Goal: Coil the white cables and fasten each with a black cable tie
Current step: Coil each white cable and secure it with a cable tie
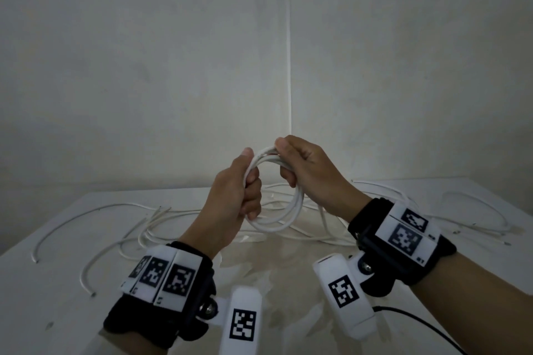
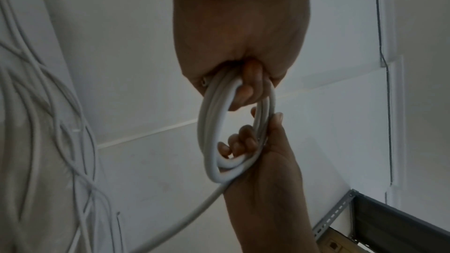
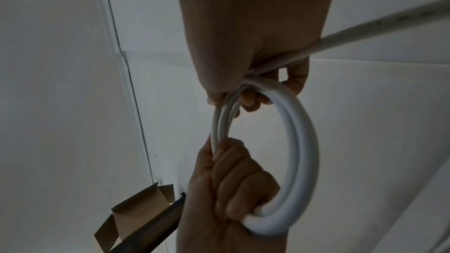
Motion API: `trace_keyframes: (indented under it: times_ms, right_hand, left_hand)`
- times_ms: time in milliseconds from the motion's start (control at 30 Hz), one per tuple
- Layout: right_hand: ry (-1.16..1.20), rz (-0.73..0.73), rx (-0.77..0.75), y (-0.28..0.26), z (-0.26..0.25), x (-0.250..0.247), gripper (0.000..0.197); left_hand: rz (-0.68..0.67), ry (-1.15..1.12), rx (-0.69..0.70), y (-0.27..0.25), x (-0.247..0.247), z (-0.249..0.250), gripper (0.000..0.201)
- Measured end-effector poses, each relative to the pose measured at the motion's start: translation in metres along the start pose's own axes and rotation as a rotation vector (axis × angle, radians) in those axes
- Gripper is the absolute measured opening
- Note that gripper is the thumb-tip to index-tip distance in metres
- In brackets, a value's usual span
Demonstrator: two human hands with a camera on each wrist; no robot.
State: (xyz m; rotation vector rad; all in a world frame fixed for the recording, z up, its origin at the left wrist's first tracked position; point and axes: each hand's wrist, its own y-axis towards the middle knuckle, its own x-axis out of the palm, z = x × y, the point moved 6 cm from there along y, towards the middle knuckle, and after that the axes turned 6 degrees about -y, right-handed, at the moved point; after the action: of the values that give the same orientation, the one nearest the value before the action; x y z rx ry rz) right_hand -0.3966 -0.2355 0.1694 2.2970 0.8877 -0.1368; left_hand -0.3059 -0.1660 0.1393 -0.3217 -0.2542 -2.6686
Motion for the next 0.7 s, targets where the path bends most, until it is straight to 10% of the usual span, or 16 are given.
trace_keyframes:
  times_ms: [433, 700]
  right_hand:
    - [0.002, -0.097, 0.051, -0.004, 0.022, 0.005, 0.032]
    - [-0.393, 0.019, -0.029, -0.008, 0.056, -0.011, 0.030]
  left_hand:
    - [0.076, -0.092, 0.068, 0.001, -0.009, 0.003, 0.043]
    - [0.258, -0.254, 0.183, 0.011, -0.055, 0.022, 0.043]
